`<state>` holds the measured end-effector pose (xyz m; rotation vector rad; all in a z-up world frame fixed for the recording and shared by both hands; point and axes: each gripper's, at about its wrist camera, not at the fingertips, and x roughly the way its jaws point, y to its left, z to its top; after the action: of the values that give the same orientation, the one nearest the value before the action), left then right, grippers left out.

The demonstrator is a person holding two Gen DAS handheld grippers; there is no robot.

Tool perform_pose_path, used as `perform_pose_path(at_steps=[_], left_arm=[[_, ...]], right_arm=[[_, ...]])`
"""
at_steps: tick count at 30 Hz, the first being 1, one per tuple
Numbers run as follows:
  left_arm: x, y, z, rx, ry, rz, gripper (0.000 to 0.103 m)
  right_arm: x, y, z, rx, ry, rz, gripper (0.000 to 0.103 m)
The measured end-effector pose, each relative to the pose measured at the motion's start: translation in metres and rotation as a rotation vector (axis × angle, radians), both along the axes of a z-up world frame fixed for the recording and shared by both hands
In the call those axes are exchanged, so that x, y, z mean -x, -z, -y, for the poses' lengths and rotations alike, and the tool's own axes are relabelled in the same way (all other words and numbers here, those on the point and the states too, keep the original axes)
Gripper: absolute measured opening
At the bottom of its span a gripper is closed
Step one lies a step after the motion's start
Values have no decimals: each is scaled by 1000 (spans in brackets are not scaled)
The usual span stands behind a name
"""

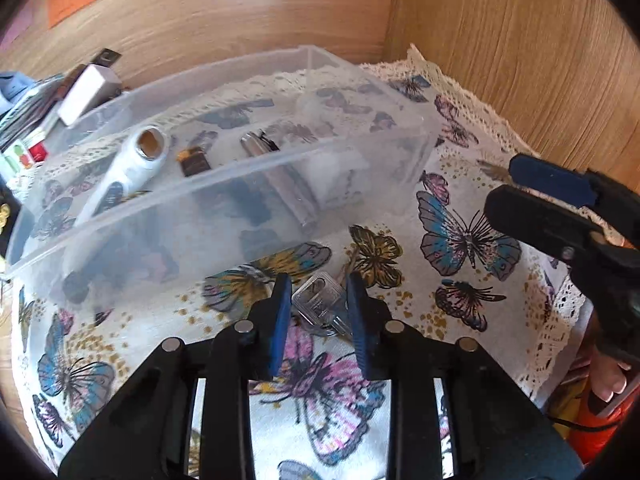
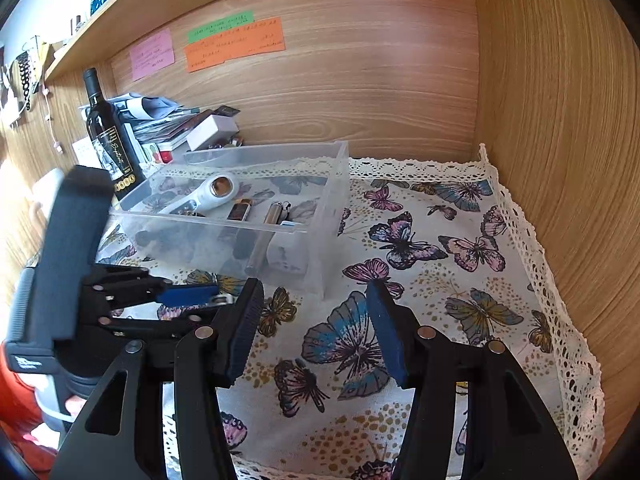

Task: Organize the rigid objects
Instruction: 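Grasp the keys by the ring with the left tool, then lift the keys over the clear box and open the left tool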

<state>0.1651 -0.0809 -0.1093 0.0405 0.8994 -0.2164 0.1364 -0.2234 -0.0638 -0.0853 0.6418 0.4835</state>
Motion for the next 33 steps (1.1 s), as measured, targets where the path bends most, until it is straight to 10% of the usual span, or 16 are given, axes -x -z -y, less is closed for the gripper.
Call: perform_pose_path(at_steps=[21,33], left_arm=[[32,-104,-69,72,-80,314,28],[-23,-86,-103,95,-153,246,28]], right_arm=[[2,-26,-34,7,-33,63,50],[-9,-26,-50,23,-49,57,50]])
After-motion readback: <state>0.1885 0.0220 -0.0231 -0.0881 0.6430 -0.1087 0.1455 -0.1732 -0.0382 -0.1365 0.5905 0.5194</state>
